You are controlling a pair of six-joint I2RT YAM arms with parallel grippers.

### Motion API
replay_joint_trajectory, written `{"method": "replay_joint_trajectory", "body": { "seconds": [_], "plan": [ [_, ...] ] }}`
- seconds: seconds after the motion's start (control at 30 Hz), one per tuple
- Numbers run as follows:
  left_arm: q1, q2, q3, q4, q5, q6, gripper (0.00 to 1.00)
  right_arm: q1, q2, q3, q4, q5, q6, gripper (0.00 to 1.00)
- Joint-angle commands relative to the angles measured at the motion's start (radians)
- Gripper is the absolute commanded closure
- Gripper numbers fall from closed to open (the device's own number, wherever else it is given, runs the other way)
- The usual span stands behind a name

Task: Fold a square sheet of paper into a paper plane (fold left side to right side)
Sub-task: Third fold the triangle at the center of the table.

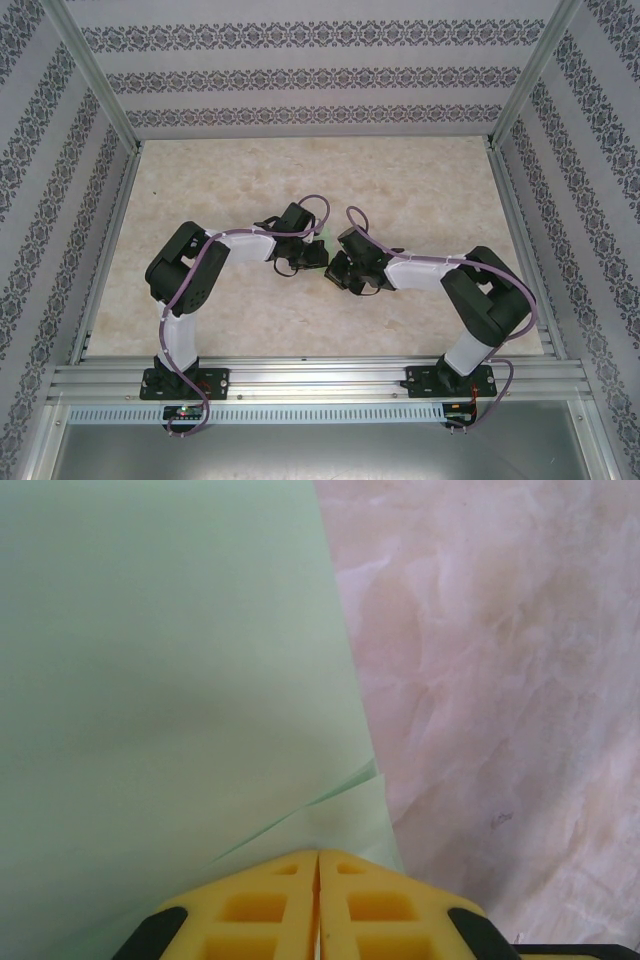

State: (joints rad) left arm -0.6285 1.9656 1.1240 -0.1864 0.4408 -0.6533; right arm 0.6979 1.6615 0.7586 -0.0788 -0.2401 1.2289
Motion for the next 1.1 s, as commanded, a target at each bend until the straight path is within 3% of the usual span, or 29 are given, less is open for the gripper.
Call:
{"method": "replay_joint_trajectory", "body": {
  "seconds": [0.0,0.23,0.8,1.07],
  "plan": [
    [0.002,0.052,-0.025,-0.01,-0.057,0.025,0.9,-0.009,0.034,0.027,0.006,0.007,-0.019,1.0],
    [0.003,0.051,-0.028,-0.012,-0.063,0.025,0.9,-0.013,0.05,0.022,-0.048,0.044,-0.012,1.0],
    [0.003,0.059,-0.028,-0.022,-0.088,0.026,0.91,-0.066,-0.084,-0.119,-0.152,0.073,-0.011,1.0],
    [0.003,0.051,-0.028,-0.022,-0.083,0.024,0.91,-0.064,-0.148,-0.045,-0.186,0.055,-0.113,0.99]
  ]
}}
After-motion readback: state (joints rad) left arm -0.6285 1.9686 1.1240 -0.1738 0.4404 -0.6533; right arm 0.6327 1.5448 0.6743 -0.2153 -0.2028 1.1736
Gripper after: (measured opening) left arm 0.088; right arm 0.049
